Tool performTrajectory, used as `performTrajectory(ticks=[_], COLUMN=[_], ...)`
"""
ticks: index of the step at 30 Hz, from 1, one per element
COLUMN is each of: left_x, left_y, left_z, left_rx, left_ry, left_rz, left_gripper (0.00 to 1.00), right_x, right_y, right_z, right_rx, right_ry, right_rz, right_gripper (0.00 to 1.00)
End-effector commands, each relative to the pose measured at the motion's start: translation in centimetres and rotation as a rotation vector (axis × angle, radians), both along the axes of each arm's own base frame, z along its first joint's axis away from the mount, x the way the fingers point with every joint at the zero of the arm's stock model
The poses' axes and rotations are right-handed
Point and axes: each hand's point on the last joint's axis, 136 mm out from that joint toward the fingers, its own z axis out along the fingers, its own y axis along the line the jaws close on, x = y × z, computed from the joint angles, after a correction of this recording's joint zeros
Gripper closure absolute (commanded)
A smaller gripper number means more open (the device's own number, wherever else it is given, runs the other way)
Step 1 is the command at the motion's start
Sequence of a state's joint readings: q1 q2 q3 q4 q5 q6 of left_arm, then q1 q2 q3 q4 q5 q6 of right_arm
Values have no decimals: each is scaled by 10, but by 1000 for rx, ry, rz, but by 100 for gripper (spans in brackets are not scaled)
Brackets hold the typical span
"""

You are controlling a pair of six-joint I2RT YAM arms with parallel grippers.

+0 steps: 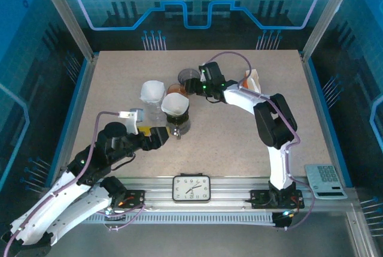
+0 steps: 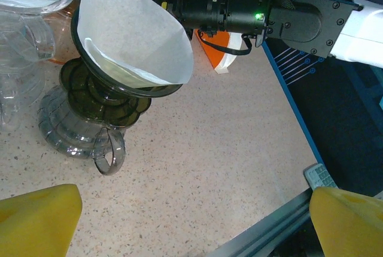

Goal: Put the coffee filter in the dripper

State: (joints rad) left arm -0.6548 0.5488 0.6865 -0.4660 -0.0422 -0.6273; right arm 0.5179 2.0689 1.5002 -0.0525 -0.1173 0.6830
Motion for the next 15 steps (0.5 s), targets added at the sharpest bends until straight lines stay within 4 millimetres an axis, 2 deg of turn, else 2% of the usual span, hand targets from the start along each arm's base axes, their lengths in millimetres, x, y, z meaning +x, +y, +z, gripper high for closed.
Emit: performTrajectory(ticks=[1, 15], left_x=[4, 4], left_y=[6, 7], left_z=[-6, -12], left_rx=[27, 35], left_ry=[-13, 0], left_rz=[29, 32], left_gripper=[1, 1], right_x=[-2, -2], right_y=[17, 23], right_z=[0, -23], right_rx=[14, -54], right_ry=[3, 75], right_rz=[67, 67], right_gripper=[41, 45])
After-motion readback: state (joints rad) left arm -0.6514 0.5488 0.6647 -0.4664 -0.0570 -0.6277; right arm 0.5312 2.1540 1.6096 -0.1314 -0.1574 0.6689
